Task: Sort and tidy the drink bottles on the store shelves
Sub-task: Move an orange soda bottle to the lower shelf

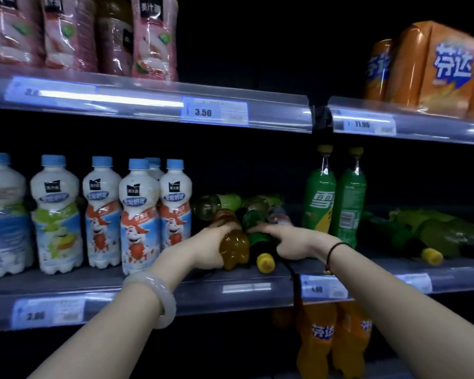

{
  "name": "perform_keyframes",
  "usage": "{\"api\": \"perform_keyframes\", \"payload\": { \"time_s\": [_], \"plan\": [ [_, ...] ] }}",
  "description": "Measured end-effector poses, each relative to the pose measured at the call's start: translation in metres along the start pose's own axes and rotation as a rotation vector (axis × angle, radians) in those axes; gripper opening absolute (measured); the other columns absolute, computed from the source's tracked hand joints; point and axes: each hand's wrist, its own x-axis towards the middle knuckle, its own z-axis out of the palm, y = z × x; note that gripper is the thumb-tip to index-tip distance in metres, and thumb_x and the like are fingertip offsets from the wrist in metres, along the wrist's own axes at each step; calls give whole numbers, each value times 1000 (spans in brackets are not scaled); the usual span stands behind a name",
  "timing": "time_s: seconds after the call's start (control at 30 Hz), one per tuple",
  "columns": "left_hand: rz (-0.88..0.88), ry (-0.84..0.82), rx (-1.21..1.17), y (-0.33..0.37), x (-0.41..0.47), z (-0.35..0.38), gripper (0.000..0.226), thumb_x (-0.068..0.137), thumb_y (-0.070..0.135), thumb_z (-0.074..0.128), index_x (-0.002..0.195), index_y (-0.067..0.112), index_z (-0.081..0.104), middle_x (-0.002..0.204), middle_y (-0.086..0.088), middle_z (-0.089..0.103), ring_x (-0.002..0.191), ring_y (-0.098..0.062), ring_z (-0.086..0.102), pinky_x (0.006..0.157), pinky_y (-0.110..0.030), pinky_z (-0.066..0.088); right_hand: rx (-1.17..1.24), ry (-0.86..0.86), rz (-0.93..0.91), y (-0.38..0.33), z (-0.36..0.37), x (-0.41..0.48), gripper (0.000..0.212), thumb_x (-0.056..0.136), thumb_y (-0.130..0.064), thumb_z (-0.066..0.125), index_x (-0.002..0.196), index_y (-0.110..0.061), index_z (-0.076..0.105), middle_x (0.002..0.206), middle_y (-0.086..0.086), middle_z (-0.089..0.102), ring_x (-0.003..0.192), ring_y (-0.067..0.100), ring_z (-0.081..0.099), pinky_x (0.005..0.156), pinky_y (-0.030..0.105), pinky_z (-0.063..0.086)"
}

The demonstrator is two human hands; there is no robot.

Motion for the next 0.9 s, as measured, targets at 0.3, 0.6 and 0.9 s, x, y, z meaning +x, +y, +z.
{"api": "perform_keyframes", "payload": {
  "time_s": [0.3, 0.6, 0.9],
  "plan": [
    [-642, 383, -518, 29, 42, 11, 80, 75, 57, 63, 135, 9, 39, 134, -16, 51, 115, -29, 55, 88, -27, 44, -130, 242, 289, -8, 5, 36, 53, 87, -45, 50, 127, -10, 52, 126, 15, 59, 112, 33, 57, 87, 31, 47],
    [-560, 370, -909, 18, 52, 14, 45, 91, 10, 56, 131, -4, 42, 133, -19, 53, 118, -35, 54, 99, -39, 45, 584, 221, 421, 3, 16, 39, 53, 84, -45, 62, 124, -13, 49, 116, 11, 56, 58, 22, 61, 38, 24, 50],
    [-489, 461, -1322, 2, 19, 23, 62, 74, 16, 74, 128, 4, 46, 97, -19, 67, 78, -32, 68, 58, -34, 54, 1481, 213, 262, -11, -11, 12, 30, 94, -40, 47, 102, -13, 58, 78, 15, 66, 38, 23, 60, 25, 14, 34]
  ]
}}
